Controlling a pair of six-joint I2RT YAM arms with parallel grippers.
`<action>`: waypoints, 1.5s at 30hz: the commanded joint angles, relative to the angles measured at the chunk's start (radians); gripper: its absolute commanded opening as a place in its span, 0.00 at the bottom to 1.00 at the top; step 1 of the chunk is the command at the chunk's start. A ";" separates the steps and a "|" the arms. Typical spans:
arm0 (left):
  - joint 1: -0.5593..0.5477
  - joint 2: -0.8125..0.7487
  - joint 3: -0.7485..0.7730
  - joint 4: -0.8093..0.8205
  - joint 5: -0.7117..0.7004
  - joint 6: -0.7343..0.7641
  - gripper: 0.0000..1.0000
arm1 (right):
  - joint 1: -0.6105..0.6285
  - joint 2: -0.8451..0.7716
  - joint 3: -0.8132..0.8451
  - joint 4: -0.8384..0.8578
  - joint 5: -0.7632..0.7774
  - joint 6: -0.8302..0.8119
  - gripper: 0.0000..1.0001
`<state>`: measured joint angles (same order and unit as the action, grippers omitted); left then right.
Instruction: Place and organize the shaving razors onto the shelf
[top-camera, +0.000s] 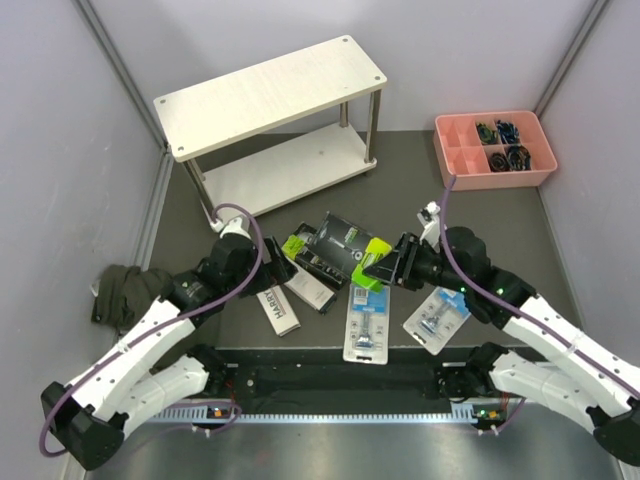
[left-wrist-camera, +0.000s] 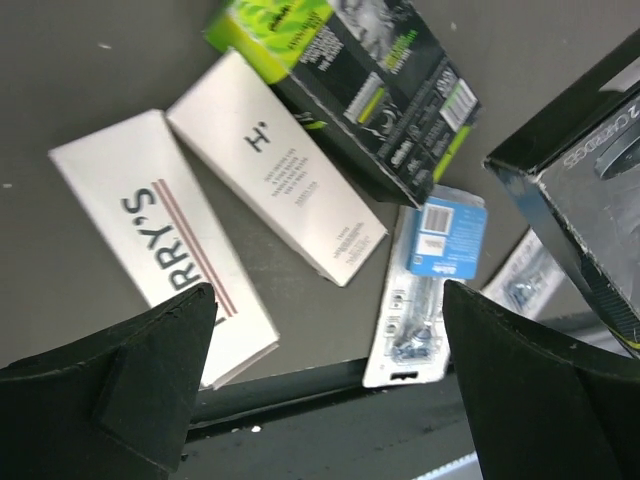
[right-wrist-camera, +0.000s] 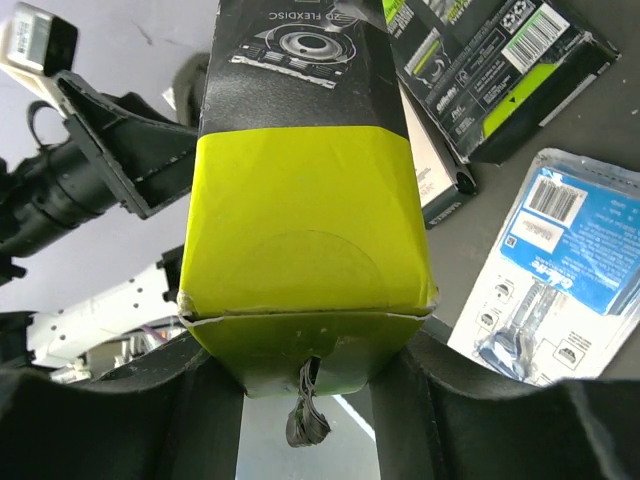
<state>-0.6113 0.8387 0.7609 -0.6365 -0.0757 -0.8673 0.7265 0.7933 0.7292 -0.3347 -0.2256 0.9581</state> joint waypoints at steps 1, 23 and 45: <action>0.002 -0.010 0.015 -0.057 -0.090 0.025 0.99 | 0.010 0.044 0.140 0.082 -0.055 -0.059 0.04; 0.004 0.045 -0.008 -0.052 -0.084 0.051 0.99 | -0.027 0.509 0.807 0.138 -0.196 -0.090 0.00; 0.004 0.059 -0.043 -0.015 -0.058 0.054 0.99 | -0.228 1.075 1.549 0.266 -0.281 0.156 0.00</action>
<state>-0.6109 0.8951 0.7280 -0.6865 -0.1421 -0.8326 0.5556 1.8633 2.1765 -0.2447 -0.4942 1.0386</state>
